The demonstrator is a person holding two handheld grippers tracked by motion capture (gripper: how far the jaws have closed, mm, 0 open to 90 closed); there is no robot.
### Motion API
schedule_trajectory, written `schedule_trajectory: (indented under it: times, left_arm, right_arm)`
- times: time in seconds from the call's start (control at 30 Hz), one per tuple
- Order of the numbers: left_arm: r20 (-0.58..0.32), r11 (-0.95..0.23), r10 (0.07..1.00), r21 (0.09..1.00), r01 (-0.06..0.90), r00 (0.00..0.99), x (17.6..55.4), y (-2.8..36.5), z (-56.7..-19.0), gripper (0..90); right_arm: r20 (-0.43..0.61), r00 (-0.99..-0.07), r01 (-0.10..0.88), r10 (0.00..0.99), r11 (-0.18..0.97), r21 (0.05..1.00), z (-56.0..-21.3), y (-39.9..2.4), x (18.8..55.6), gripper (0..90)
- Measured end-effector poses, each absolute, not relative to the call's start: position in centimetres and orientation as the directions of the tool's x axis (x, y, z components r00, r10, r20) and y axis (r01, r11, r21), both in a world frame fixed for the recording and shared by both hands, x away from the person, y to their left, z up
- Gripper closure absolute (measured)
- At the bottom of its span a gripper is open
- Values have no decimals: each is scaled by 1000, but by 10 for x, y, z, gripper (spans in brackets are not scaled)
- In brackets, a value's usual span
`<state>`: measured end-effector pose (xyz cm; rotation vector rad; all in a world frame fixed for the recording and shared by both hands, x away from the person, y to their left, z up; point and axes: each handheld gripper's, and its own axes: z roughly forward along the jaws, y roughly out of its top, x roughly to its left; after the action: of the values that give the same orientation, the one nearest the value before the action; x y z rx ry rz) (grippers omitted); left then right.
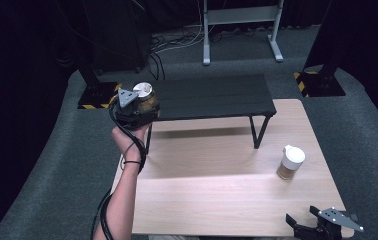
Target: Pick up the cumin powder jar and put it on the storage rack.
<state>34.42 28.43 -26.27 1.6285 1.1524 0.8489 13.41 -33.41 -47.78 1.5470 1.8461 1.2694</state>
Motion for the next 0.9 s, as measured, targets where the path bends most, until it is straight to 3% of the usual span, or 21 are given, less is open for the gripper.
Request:
schedule_trajectory:
  times: [0.9]
  left_arm:
    - [36, -137, 956, 932, 337, 290, 371, 274, -256, 303]
  right_arm:
    - [231, -295, 557, 927, -30, 830, -479, -333, 136, 0]
